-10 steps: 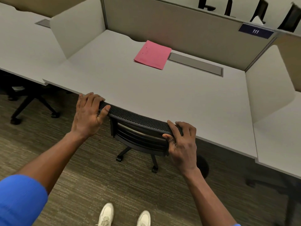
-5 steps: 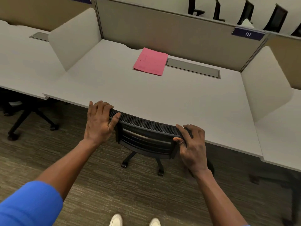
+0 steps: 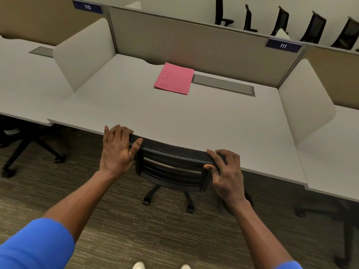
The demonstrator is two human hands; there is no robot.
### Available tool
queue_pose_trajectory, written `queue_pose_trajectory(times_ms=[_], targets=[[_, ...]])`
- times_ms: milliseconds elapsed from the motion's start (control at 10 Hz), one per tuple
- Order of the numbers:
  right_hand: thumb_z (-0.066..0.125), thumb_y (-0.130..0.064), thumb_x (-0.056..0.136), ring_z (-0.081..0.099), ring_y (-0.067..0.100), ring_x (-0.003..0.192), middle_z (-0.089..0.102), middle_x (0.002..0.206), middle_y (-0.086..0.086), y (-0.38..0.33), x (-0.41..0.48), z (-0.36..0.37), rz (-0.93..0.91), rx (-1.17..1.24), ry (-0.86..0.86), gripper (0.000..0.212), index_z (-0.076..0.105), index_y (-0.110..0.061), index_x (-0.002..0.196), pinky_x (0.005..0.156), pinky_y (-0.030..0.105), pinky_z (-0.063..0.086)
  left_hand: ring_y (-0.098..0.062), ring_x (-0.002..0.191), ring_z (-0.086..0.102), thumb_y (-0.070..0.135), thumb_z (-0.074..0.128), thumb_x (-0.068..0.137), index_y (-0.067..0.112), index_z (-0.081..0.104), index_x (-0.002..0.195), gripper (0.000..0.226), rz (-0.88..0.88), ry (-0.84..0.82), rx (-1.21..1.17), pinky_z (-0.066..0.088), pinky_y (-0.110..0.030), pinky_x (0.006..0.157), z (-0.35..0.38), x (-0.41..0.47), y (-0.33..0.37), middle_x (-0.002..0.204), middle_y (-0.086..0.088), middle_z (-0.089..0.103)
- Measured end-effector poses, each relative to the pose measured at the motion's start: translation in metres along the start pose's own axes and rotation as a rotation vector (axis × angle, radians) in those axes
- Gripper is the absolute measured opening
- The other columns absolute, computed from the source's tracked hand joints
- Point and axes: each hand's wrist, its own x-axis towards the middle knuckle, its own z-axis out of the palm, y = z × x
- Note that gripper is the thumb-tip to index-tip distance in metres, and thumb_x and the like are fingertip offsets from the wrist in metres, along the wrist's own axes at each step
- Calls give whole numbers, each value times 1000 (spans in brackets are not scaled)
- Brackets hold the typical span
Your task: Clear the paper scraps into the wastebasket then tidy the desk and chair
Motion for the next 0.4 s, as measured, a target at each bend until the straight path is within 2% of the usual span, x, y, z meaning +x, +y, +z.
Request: queue_pose_trajectory(times_ms=[100, 200, 300, 400], targets=[[50, -60, 102, 49, 26, 131, 56, 136, 4, 1, 0, -5, 18, -46, -32, 56, 59, -29, 147, 100, 43, 55, -33, 147, 41, 73, 18, 104, 20, 54, 130, 69, -1, -44, 54, 7, -54, 135, -6, 1, 3, 133, -5, 55], [36, -78, 99, 49, 26, 133, 55, 139, 7, -2, 0, -10, 54, -116, -68, 76, 55, -23, 148, 110, 45, 47, -33, 149, 39, 73, 13, 104, 21, 53, 133, 72, 3, -106, 127, 7, -56, 135, -12, 2, 7, 136, -6, 56], [30, -86, 95, 50, 28, 137, 55, 143, 8, -13, 2, -20, 97, -149, -74, 90, 51, -18, 150, 119, 53, 38, -35, 154, 34, 74, 8, 103, 19, 55, 138, 81, 17, -164, 200, 5, -57, 135, -23, 4, 12, 144, -9, 56], [34, -89, 91, 44, 27, 146, 51, 149, 6, -17, 4, -27, 118, -133, -86, 94, 45, -20, 154, 127, 56, 29, -36, 160, 28, 79, 6, 101, 12, 58, 141, 94, 30, -184, 282, 4, -58, 135, -31, 8, 15, 153, -15, 53]])
